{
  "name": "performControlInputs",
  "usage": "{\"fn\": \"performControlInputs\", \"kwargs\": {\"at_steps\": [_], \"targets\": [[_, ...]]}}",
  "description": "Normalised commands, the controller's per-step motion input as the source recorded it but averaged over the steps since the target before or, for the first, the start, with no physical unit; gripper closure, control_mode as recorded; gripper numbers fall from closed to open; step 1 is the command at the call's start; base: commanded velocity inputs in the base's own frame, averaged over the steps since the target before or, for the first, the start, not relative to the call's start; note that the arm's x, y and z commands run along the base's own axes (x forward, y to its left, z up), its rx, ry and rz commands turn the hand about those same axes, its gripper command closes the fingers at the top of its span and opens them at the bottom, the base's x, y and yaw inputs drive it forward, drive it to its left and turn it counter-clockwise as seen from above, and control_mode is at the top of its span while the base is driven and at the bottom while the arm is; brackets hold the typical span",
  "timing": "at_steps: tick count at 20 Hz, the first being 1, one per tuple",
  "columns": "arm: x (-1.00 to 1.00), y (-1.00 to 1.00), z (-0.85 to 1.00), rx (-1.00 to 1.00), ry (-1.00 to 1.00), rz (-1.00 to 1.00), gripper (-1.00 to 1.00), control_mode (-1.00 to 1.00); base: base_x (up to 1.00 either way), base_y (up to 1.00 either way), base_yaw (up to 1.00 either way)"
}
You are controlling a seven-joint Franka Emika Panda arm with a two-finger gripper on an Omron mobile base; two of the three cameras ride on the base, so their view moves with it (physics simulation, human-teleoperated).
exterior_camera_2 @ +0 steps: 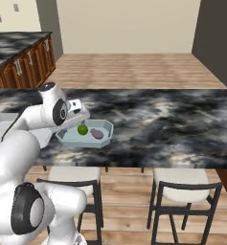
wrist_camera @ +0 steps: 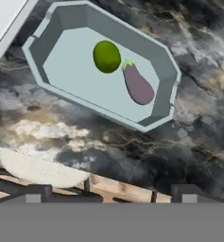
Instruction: Place the cold items (eggplant and lime) from the fridge in one tupperware on the dining counter. Place the warm items (kebab skewer and hot dog) in the stove area in another tupperware.
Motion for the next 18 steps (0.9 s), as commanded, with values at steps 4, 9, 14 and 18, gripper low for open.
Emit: {"fn": "performControlInputs", "kwargs": {"at_steps": [4,9,14,18], "targets": [[-1.00,-0.62,0.31,0.00,-0.11,-0.22,-1.00,-1.00,0.00,0.00,0.00],[-1.00,-0.43,0.23,0.02,-0.01,-0.17,-1.00,-1.00,0.00,0.00,0.00],[-1.00,-0.05,0.02,0.19,-0.07,0.03,-1.00,-1.00,0.00,0.00,0.00],[-0.85,0.00,0.00,0.16,0.01,0.07,-1.00,-1.00,0.00,0.00,0.00]]}}
